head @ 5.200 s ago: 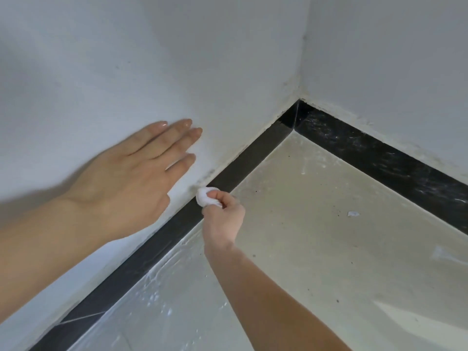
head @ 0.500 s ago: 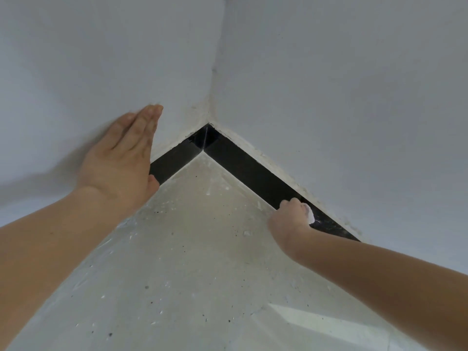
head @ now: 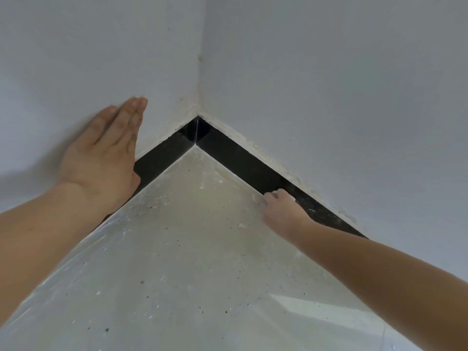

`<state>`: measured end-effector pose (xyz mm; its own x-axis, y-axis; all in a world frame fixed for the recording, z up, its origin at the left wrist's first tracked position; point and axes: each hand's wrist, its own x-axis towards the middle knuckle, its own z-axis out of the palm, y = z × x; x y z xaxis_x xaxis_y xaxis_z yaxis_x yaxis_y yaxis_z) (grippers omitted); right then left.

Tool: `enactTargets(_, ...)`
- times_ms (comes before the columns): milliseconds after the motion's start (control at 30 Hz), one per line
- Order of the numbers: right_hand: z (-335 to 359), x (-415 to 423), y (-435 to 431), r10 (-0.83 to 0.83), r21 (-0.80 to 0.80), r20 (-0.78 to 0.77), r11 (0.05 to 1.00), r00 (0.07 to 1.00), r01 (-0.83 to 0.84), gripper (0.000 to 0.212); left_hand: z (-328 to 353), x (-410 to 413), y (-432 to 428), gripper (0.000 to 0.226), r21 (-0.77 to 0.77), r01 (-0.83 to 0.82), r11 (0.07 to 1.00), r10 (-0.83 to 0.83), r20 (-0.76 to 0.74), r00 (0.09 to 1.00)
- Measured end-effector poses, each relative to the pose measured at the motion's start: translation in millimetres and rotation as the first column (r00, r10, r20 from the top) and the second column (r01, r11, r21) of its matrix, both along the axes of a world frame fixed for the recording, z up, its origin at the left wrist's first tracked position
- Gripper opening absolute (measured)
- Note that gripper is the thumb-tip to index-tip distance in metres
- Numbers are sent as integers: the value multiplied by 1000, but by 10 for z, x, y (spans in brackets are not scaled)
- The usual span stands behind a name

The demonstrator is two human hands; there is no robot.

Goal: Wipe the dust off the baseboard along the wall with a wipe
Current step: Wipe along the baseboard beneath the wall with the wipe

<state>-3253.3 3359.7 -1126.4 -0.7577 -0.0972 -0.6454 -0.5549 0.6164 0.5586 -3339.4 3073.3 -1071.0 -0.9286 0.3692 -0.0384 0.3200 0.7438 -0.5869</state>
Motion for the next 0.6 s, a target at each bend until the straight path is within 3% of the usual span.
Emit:
enactTargets(67, -39, 25, -34, -142, 81, 30, 987, 989, 140, 28, -17, -8, 12, 88, 46, 19, 999, -19, -1, 1000)
enactTargets(167, 60, -17, -107, -284, -8, 32, 959, 958, 284, 26, -82, 1, 33, 90, 81, 57, 995, -54, -45, 998)
enactTargets(233, 144, -34, -102, -132, -190, -68, 975, 989, 117, 16, -111, 14, 59, 90, 138, 81, 987, -73, -65, 995)
enactTargets(267, 206, -42, -96, -26, -217, -126, 976, 992, -2, 17, -118, 12, 81, 90, 185, 109, 977, -95, -78, 992)
enactTargets(333, 274, -75, -14, 32, -186, -180, 980, 983, -66, 24, -82, 2, 180, 91, 276, 190, 942, -160, -128, 979)
enactTargets(433, 283, -20, 223, 60, -51, -224, 996, 973, -73, 8, -23, -8, 495, 88, 431, 339, 836, -277, -201, 940)
enactTargets(600, 223, 510, 615, -26, -105, -191, 994, 981, 6, 22, 373, 23, 1298, 73, 526, 627, 575, -488, -395, 778)
